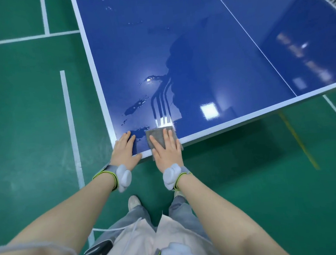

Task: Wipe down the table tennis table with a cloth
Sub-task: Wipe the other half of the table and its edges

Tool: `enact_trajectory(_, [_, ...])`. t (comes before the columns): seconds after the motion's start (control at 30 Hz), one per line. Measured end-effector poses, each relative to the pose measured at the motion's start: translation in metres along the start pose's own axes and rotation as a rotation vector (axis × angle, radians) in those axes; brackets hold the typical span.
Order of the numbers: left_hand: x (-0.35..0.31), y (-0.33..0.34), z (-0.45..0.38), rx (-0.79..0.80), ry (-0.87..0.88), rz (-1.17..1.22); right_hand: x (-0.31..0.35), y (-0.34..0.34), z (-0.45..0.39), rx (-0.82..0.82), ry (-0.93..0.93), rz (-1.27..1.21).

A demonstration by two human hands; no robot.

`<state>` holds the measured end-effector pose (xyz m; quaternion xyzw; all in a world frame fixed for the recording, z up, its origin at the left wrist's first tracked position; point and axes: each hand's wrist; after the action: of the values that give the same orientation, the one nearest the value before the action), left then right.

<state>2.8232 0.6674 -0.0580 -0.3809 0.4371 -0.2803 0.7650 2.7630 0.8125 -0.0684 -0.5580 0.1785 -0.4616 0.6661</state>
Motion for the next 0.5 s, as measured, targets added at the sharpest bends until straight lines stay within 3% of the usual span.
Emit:
enact_trajectory(0.13, [0.005,-0.002,0.0,0.018,0.033,-0.019,0.008,0.005,0.005,-0.109,-0.129,-0.025])
enact_trajectory(0.2, [0.007,-0.004,0.001,0.043,0.058,-0.034,-0.006,0.001,0.001,-0.084,-0.127,-0.015])
enact_trajectory(0.4, [0.018,-0.013,0.002,0.111,0.114,-0.028,-0.012,-0.011,-0.023,-0.085,0.239,-0.095])
enact_trajectory(0.5, [0.02,-0.014,0.001,0.125,0.142,-0.04,0.011,-0.011,-0.032,-0.031,0.301,-0.11])
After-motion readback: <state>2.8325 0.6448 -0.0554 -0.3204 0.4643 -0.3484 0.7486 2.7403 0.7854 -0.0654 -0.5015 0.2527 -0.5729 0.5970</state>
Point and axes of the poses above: each hand's wrist, its own z-axis away from the middle knuckle, its own y-axis out of the palm, x = y × z, and after that the axes turned 1 degree about -x, right-handed
